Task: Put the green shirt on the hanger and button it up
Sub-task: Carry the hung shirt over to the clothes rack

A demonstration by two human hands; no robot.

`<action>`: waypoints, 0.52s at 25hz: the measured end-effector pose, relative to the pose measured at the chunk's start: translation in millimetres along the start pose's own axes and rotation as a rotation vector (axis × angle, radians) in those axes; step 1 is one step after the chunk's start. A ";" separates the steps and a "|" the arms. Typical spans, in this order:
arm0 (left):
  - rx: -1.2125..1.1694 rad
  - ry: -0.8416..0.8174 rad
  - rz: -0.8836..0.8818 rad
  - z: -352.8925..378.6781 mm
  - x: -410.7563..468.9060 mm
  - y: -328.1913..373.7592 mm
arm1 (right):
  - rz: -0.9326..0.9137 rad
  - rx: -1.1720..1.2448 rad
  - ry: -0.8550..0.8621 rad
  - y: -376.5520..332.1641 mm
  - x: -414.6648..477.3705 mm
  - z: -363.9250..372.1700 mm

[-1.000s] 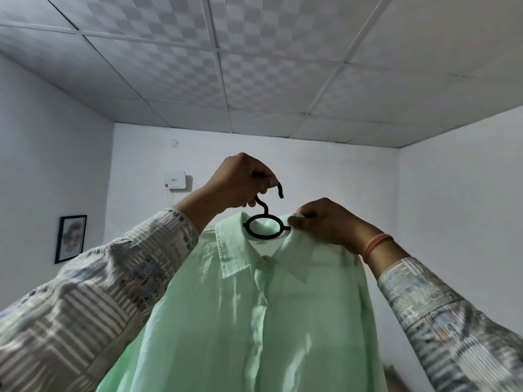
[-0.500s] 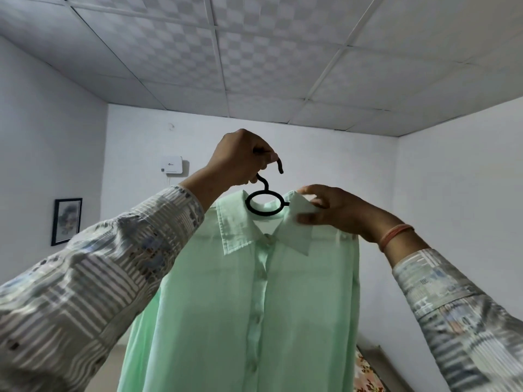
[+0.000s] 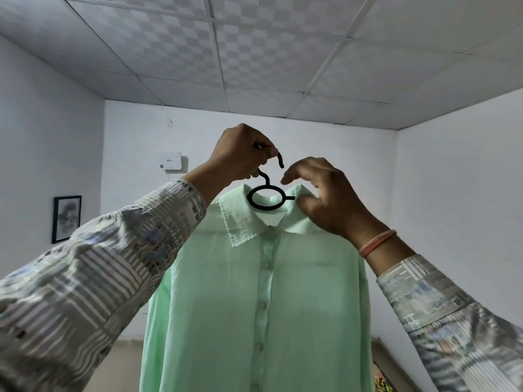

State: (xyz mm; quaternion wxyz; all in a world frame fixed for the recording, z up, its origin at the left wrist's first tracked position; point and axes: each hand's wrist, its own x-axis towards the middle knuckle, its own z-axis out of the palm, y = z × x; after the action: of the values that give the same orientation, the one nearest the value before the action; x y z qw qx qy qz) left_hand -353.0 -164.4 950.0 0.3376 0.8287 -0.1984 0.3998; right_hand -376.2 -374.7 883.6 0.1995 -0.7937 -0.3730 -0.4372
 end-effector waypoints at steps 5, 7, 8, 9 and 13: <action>0.005 -0.024 -0.013 6.8 -3.1 2.3 | 0.092 -0.625 -0.506 -32.8 2.7 31.5; 0.005 -0.050 -0.005 10.6 -4.7 3.8 | 0.056 -0.688 -0.507 -31.2 -1.1 45.5; 0.018 -0.059 0.002 12.9 -5.9 4.5 | 0.050 -0.693 -0.464 -31.1 -2.8 47.6; 0.033 -0.062 0.007 15.1 -7.0 5.0 | 0.060 -0.683 -0.415 -29.5 -3.3 47.0; 0.054 -0.042 0.008 11.7 -7.8 9.8 | 0.182 -0.471 -0.538 -31.4 2.4 30.5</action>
State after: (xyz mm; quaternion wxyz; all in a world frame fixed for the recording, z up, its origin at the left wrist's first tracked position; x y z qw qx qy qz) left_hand -357.4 -179.2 942.5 0.3091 0.8450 -0.1981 0.3888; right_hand -382.8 -334.0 868.9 -0.0558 -0.9343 -0.2290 -0.2674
